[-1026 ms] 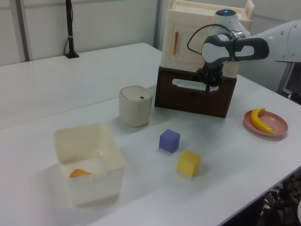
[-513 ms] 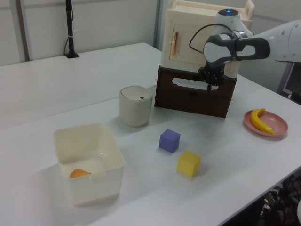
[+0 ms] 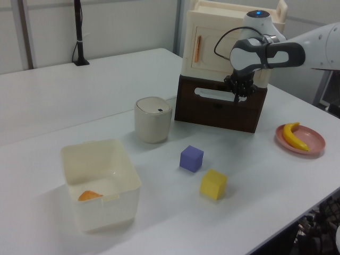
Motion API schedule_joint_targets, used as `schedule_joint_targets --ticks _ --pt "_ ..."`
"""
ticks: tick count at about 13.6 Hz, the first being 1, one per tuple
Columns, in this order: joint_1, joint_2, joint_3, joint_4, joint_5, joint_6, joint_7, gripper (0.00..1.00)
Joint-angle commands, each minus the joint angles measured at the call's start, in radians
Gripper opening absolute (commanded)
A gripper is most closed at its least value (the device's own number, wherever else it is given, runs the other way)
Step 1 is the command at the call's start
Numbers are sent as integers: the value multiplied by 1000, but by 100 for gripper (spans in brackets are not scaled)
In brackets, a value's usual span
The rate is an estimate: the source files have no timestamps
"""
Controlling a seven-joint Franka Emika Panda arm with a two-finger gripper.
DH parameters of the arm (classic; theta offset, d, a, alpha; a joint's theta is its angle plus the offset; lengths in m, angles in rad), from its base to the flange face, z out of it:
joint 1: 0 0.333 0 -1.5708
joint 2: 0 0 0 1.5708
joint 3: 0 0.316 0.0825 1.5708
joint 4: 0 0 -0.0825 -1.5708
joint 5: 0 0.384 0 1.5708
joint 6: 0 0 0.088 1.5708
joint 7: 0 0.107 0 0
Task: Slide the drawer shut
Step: 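Lift the gripper up and away from the closed drawer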
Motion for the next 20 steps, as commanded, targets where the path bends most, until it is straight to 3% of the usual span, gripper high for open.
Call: schedule_joint_targets --ticks 1,5,10,12,15,17,20 --pt "-6 12 -8 -1 -1 31 12 0" --pt "26 1 0 -4 -27 21 -34 0" --pt "151 -47 3 -1 -29 -11 -42 0" --pt "190 -54 5 29 -29 -25 -42 5" --pt "206 -68 14 34 -21 -37 -69 39" --pt "206 -82 47 32 -15 -41 -146 61" --pt "206 -117 98 32 -14 -135 -368 96"
